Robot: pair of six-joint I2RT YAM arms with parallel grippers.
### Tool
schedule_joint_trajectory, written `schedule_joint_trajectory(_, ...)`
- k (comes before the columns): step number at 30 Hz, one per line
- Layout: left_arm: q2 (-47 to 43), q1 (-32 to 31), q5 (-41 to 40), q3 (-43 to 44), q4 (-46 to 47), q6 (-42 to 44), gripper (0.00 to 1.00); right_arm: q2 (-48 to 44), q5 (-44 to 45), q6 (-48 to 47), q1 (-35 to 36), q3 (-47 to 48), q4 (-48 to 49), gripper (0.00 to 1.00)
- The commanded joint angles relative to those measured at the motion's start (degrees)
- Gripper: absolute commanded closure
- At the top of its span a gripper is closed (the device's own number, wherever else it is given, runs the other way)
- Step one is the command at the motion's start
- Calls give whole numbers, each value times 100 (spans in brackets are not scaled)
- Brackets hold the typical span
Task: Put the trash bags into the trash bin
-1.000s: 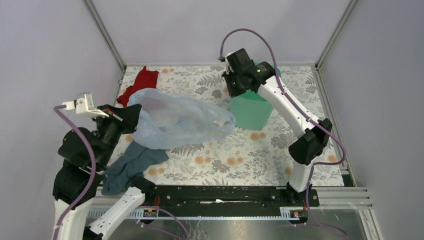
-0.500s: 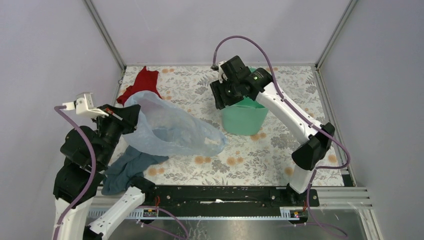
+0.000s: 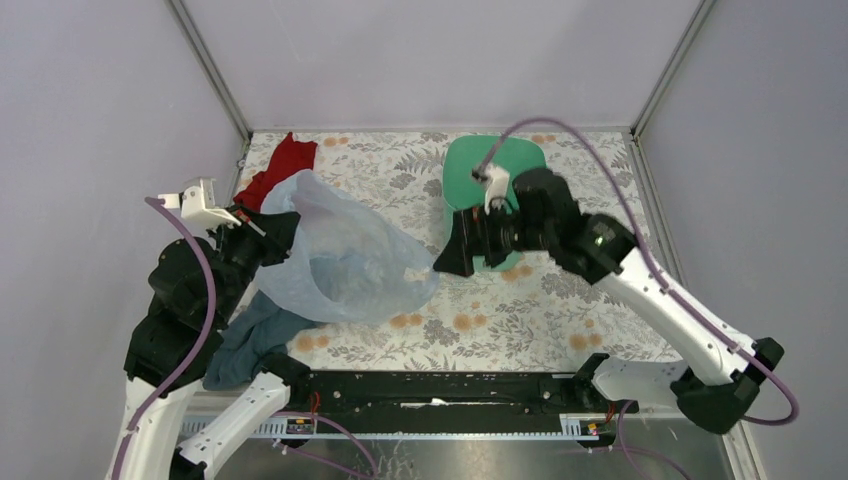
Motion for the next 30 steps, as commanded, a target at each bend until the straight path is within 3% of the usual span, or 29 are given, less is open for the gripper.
schedule_joint_trajectory(1, -54, 26, 157, -124, 359, 13, 100, -569, -1250, 2031, 287, -2077, 3085, 0)
schedule_joint_trajectory(6, -70, 25, 363, -233, 379, -58, 100, -483, -461, 2481, 695, -2634, 4272, 0)
schedule_joint_trajectory(13, -99, 25, 952, -353, 453, -336, 100, 552, 446, 2194, 1384, -1665, 4235, 0)
schedule_joint_trajectory(18, -220, 30, 1735, -879, 1001, -867, 100, 1132, 1937, 1616, 2546, -1346, 5290, 0)
schedule_joint_trajectory(25, -228, 27, 1765, -895, 846, -804, 100, 2116, 4272, 815, 3314, -39, 4870, 0)
schedule_joint_trajectory(30, -265, 27, 1660, -804, 719, -754, 100, 2511, 4920, 642, 3457, 159, 5102, 0)
